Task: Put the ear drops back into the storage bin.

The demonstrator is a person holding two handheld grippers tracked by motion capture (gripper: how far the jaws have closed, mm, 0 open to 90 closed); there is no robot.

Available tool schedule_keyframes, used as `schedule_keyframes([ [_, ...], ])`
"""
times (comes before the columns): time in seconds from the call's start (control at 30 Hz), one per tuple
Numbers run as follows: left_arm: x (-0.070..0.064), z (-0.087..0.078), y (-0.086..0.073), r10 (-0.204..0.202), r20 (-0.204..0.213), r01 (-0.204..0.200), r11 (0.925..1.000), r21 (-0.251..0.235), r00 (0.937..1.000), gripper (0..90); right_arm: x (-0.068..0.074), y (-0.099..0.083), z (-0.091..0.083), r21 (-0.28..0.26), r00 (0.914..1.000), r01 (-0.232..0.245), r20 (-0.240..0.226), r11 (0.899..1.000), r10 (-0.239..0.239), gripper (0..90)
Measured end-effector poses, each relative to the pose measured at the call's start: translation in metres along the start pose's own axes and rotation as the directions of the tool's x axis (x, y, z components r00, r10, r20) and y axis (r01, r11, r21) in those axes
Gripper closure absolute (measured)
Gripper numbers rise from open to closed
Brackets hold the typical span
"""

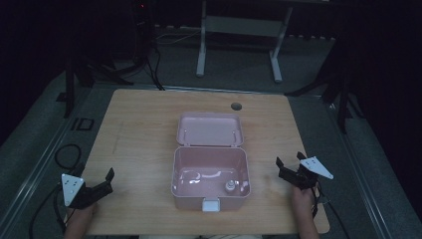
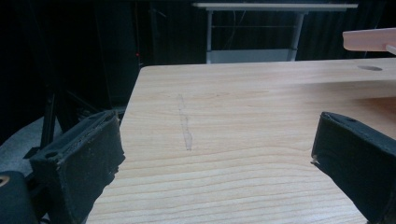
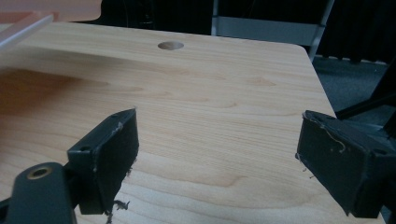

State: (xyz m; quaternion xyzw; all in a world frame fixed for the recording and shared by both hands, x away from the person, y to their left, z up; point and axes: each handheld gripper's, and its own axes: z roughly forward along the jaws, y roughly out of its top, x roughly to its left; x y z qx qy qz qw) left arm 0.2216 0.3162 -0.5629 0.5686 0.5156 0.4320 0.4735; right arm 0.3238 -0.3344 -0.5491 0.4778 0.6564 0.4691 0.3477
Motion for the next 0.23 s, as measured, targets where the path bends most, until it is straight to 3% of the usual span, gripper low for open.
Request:
schedule_keyframes([
  [0.23,0.0001,0.0,0.0001,0.001,0.001,-0.001,1.0,0.0,1.0,2.0,-0.0016,-0.0004,0.001,0.015,0.9999,-0.002,0.015,1.0,0.002,13.0],
])
